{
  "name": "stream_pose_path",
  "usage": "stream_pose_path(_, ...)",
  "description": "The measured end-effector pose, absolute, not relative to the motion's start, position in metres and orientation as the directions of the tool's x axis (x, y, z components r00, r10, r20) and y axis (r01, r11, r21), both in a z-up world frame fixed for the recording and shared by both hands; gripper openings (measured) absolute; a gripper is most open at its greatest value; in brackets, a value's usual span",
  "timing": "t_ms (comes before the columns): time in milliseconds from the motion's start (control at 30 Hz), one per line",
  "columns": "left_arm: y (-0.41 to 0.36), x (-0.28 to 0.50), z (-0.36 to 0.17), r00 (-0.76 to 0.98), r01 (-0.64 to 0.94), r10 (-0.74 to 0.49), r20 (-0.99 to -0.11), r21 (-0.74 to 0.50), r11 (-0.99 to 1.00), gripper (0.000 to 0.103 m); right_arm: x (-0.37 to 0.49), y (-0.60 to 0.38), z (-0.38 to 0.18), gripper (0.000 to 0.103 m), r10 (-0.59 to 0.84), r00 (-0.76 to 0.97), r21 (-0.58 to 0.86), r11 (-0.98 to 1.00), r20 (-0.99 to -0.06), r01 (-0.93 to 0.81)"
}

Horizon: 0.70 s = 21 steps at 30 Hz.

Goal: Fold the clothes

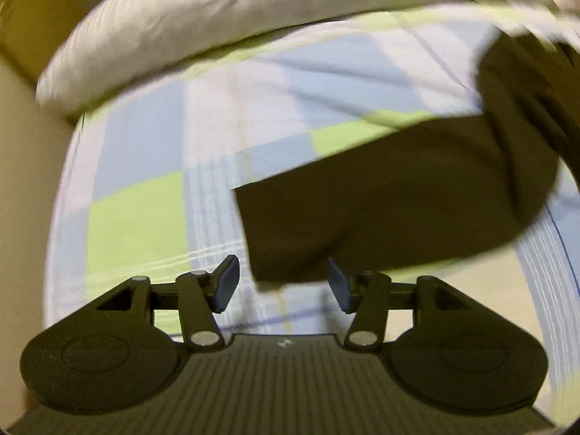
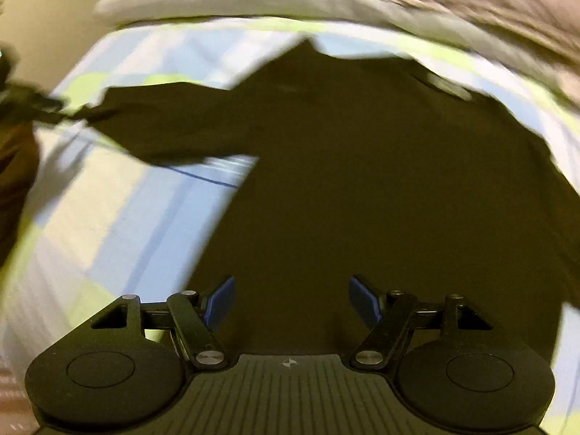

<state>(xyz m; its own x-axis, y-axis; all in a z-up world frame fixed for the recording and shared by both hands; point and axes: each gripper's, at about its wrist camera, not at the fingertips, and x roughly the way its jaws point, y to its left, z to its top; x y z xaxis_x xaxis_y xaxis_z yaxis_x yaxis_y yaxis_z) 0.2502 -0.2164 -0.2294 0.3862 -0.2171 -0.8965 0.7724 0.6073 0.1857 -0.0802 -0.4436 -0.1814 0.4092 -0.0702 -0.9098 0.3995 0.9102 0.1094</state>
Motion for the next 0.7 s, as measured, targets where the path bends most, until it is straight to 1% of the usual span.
stream_pose_path(100,-0.209,0.285,-0.253,0.284,0.697,-0.217,-0.934,0.046,0.716,0.052,-0.055,-0.433,-0.187,0.072,-0.063,0.400,0.108,0.913,-0.915,0.393)
stream_pose_path(133,-0.206,0.293,-0.260,0.251,0.672,-0.231,-0.940,-0.003,0.740,0.047,-0.049,-0.433,-0.190,0.072,-0.063,0.394,0.109,0.910,-0.917,0.400)
stream_pose_path(167,-0.202,0.294,-0.262,0.243,0.664,-0.265,-0.933,-0.039,0.746,0.044,-0.044,-0.435,-0.191,0.072,-0.067,0.388,0.107,0.906,-0.919,0.410)
stream_pose_path(200,-0.199,0.296,-0.263,0.235,0.656,-0.299,-0.925,-0.076,0.751,0.013,-0.039,-0.437,-0.193,0.072,-0.071,0.381,0.103,0.902,-0.922,0.418)
stream_pose_path(233,-0.195,0.296,-0.262,0.233,0.650,-0.330,-0.915,-0.106,0.752,0.004,-0.036,-0.439,-0.193,0.072,-0.077,0.375,0.097,0.900,-0.924,0.426)
stream_pose_path(300,-0.185,0.291,-0.243,0.281,0.633,-0.368,-0.886,-0.116,0.765,0.004,-0.033,-0.441,-0.191,0.072,-0.092,0.362,0.079,0.899,-0.928,0.432)
stream_pose_path(333,-0.175,0.286,-0.228,0.331,0.617,-0.371,-0.868,-0.098,0.781,0.004,-0.030,-0.441,-0.190,0.072,-0.098,0.355,0.070,0.899,-0.930,0.433)
stream_pose_path(367,-0.165,0.282,-0.213,0.390,0.596,-0.353,-0.851,-0.059,0.801,0.004,-0.028,-0.442,-0.190,0.072,-0.101,0.350,0.065,0.900,-0.931,0.432)
stream_pose_path(433,-0.140,0.277,-0.189,0.504,0.527,-0.269,-0.821,0.045,0.849,0.004,-0.025,-0.445,-0.189,0.072,-0.100,0.345,0.060,0.903,-0.933,0.425)
stream_pose_path(467,-0.128,0.277,-0.185,0.522,0.495,-0.230,-0.821,0.073,0.866,0.004,-0.024,-0.446,-0.189,0.072,-0.101,0.344,0.057,0.905,-0.934,0.422)
stream_pose_path(500,-0.117,0.278,-0.186,0.510,0.476,-0.202,-0.836,0.079,0.876,0.005,-0.022,-0.447,-0.190,0.072,-0.098,0.342,0.059,0.905,-0.935,0.421)
stream_pose_path(567,-0.103,0.279,-0.193,0.462,0.467,-0.175,-0.869,0.070,0.882,0.011,-0.019,-0.449,-0.193,0.072,-0.086,0.337,0.071,0.902,-0.937,0.426)
stream_pose_path(600,-0.101,0.277,-0.195,0.456,0.468,-0.162,-0.875,0.081,0.880,0.014,-0.019,-0.449,-0.194,0.072,-0.074,0.335,0.083,0.899,-0.939,0.430)
stream_pose_path(667,-0.098,0.272,-0.192,0.465,0.456,-0.151,-0.872,0.090,0.885,0.015,-0.018,-0.448,-0.197,0.072,-0.050,0.331,0.104,0.896,-0.942,0.432)
stream_pose_path(700,-0.096,0.268,-0.190,0.475,0.446,-0.149,-0.867,0.091,0.890,0.018,-0.018,-0.446,-0.198,0.072,-0.041,0.327,0.109,0.897,-0.944,0.428)
